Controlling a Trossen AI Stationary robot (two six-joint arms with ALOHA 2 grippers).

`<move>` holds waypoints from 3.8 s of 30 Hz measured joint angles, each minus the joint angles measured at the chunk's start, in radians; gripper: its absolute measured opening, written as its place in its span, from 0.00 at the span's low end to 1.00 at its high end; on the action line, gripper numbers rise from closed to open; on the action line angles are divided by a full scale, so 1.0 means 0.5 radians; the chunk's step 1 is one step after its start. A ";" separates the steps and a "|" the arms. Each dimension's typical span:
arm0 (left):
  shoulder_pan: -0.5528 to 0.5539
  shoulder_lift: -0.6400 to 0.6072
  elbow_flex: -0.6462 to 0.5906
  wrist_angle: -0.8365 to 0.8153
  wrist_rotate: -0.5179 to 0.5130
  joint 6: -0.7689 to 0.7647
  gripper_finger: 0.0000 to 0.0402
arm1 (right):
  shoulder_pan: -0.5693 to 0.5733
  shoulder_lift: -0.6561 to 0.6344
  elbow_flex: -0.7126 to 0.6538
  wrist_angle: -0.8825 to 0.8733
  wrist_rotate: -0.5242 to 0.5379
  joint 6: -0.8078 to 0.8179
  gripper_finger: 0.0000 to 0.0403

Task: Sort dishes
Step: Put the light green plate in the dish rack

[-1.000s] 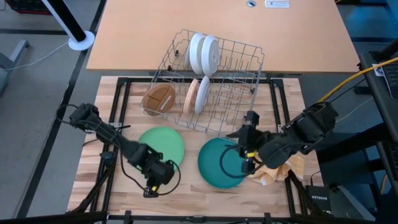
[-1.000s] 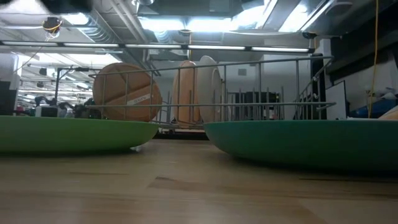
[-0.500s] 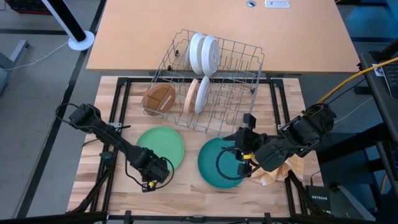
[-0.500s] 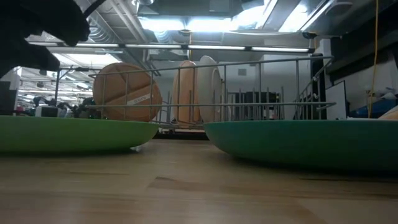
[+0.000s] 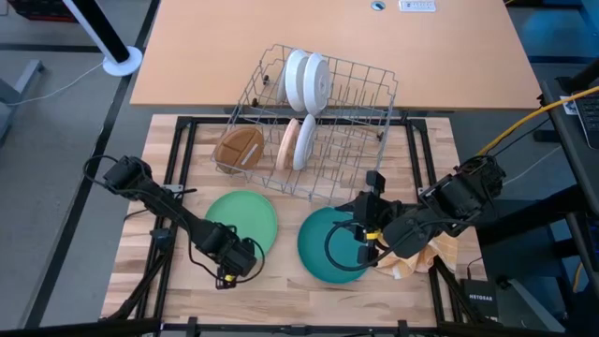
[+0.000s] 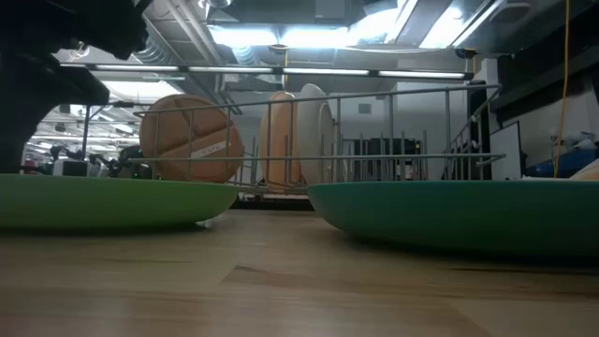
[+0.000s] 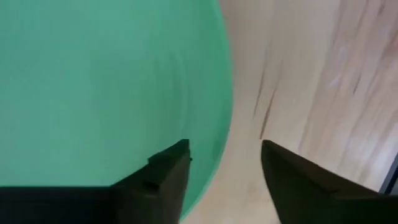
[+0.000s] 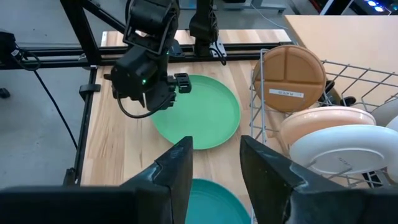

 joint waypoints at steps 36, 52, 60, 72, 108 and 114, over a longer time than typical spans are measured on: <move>-0.002 0.348 0.281 -0.030 -0.079 -0.188 0.04 | 0.000 -0.001 0.000 0.045 0.020 0.049 0.34; 0.001 0.344 1.254 -0.479 0.070 0.001 0.00 | 0.000 -0.031 0.091 0.102 0.222 -0.122 0.34; 0.001 0.340 1.678 -0.532 0.105 -0.081 0.00 | 0.001 -0.124 0.123 0.208 0.433 -0.316 0.34; 0.209 0.338 2.270 -0.387 0.085 -0.083 0.00 | 0.001 -0.301 0.123 0.207 0.758 -0.560 0.34; 2.223 0.903 2.424 1.431 0.771 -0.377 0.00 | 0.000 -0.821 0.121 -0.197 1.496 -1.064 0.34; 2.356 1.111 2.422 1.542 0.826 -0.574 0.00 | 0.000 -0.884 0.121 -0.236 1.431 -1.063 0.34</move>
